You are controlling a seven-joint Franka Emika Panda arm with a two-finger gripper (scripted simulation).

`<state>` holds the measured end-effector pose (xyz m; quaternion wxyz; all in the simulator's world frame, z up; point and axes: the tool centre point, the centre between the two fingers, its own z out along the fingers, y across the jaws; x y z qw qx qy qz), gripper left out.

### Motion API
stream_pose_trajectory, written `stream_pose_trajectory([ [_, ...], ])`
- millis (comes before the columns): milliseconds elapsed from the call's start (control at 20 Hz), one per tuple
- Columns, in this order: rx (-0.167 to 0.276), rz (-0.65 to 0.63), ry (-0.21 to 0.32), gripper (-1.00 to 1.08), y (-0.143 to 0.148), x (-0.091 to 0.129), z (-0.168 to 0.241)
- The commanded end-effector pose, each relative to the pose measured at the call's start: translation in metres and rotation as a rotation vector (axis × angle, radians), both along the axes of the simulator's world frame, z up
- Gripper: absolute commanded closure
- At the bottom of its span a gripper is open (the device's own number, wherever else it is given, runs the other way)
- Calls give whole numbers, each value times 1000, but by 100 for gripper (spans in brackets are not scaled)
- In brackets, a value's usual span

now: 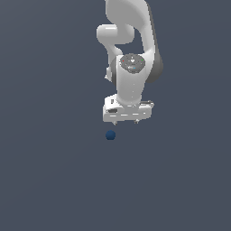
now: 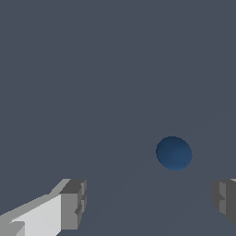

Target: Pick up the object and move it to a goal position.

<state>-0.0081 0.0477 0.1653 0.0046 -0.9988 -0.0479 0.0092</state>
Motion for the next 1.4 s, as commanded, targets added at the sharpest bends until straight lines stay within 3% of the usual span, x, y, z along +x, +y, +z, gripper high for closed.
stream_pose_trajectory([
  [0, 0, 0, 0, -92, 0, 0, 0],
  [550, 33, -27, -11, -92, 0, 3, 12],
  [1350, 27, 36, -13, -92, -7, 3, 3],
])
